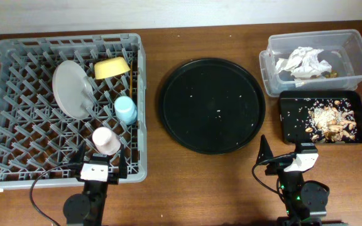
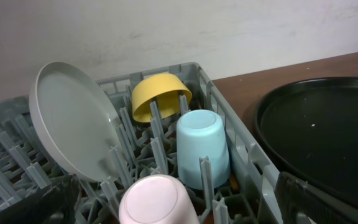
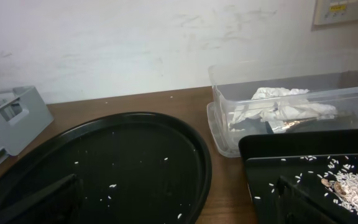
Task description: Sort waste into correct bins and load items into the dishwasher rack
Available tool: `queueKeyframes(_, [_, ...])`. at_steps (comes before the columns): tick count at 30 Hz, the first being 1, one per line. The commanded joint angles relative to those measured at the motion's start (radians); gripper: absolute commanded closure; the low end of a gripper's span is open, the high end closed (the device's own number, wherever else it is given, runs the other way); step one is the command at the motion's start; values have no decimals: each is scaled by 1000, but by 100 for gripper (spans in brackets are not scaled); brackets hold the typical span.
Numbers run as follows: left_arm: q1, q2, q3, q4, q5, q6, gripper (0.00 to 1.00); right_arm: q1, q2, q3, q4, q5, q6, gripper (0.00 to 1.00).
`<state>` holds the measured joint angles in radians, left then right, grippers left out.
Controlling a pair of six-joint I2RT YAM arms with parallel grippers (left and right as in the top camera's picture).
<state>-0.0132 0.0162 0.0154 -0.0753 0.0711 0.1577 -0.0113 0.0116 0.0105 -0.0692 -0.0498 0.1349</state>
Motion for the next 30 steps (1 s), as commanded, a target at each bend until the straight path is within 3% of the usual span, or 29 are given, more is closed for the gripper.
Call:
queueKeyframes(1, [6,-10,-6,-2,-11,16,1,-1,-8,-5,-5,-9,3,2])
queueKeyframes(30, [6,-10,-6,-2,-11,16,1,-1,-8,-5,-5,-9,4,2])
